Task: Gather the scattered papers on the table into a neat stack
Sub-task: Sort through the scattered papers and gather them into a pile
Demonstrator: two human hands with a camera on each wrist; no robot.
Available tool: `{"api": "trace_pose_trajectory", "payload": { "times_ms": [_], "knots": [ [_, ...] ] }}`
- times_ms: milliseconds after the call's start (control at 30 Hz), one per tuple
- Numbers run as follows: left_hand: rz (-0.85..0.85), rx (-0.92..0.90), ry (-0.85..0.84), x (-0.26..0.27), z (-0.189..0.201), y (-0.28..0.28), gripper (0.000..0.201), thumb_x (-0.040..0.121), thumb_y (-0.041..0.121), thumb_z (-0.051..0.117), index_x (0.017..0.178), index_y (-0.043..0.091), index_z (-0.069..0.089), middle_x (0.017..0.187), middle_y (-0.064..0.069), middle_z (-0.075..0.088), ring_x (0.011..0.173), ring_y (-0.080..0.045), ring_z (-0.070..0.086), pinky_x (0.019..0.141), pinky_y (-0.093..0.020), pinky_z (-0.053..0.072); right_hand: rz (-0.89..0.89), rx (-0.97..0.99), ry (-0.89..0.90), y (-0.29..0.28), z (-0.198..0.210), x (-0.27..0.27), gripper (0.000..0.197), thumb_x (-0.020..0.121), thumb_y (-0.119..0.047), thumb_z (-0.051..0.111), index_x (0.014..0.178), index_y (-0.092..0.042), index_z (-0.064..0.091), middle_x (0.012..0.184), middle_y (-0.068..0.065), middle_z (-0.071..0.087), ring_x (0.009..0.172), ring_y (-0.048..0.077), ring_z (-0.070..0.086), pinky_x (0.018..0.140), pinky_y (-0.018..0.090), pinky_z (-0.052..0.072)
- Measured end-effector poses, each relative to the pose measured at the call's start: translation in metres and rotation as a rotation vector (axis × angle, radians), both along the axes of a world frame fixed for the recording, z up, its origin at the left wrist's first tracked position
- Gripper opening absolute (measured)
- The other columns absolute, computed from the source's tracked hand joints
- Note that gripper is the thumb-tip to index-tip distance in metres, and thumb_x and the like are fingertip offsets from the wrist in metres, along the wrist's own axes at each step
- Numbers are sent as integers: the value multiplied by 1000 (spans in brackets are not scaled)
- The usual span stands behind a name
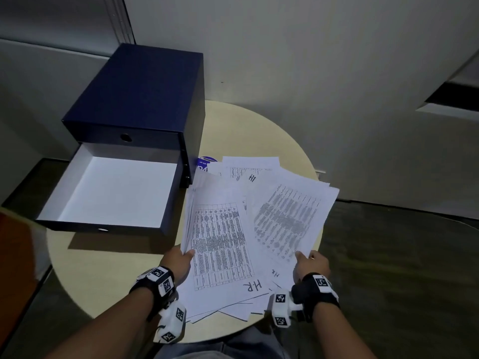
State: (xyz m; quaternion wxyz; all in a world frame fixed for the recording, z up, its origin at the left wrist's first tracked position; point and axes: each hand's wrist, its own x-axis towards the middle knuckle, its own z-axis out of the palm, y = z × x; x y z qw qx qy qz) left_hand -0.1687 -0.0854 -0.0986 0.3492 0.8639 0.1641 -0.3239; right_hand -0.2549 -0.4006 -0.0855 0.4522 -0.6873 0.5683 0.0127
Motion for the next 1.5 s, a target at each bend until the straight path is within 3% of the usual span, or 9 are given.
{"api": "trace_pose_trajectory", "payload": {
  "times_ms": [67,167,333,533,967,1100,1233,1367,1500],
  "knots": [
    [-8,7,-2,0,0,0,54,100,36,48,136,-4,44,139,-21,52,127,-36,50,102,-35,38,-37,-35,-17,-3,12,-7,27,94,-18,62,111,3,66,108,24,67,96,43,64,80,39,49],
    [1,-3,-4,0,0,-1,54,100,35,48,136,-4,44,139,-22,52,127,-36,50,102,-36,39,-60,-93,-37,-10,19,-17,26,96,-15,59,95,11,65,96,32,68,70,35,60,74,46,55],
    [-6,-26,-33,0,-5,1,51,100,33,49,135,-4,46,138,-22,53,127,-37,50,103,-37,38,-108,-128,-79,-18,34,-26,19,97,-15,58,109,-5,67,104,20,69,80,31,57,77,34,45],
    [17,-38,-28,-1,-6,2,52,100,33,49,136,-4,45,138,-21,53,127,-36,50,103,-36,38,-101,-176,-137,-46,57,-28,16,97,-17,57,110,-13,64,112,15,69,94,35,62,90,43,49],
    [42,-93,-29,0,-13,7,44,96,37,54,122,1,57,115,-17,66,106,-35,61,94,-38,47,-272,-497,-526,-118,184,-15,9,92,-27,61,95,-18,62,85,12,54,76,25,56,78,43,55],
    [53,-102,-21,1,-15,9,43,94,39,56,117,3,58,110,-17,67,101,-35,63,92,-37,49,-279,-387,-695,-110,195,-5,29,94,-14,61,119,0,61,82,4,56,65,10,53,55,6,48],
    [115,-153,-7,2,-22,11,41,91,39,60,111,3,59,102,-12,68,99,-36,64,94,-42,51,-184,-257,-653,-75,160,5,26,91,-10,65,117,-11,67,104,5,68,94,21,66,83,29,51],
    [190,-214,40,2,-17,12,76,85,62,54,133,3,53,129,-13,61,119,-33,58,102,-35,42,-88,-115,-476,-35,81,0,8,88,-13,68,91,-20,68,88,1,73,86,26,70,88,52,57],
    [332,-426,153,9,-60,23,123,55,98,43,149,20,36,153,6,39,143,-13,33,120,-40,21,51,49,-322,13,21,-14,44,87,-44,65,124,-20,60,129,8,65,115,31,63,101,54,49]
  ]
}}
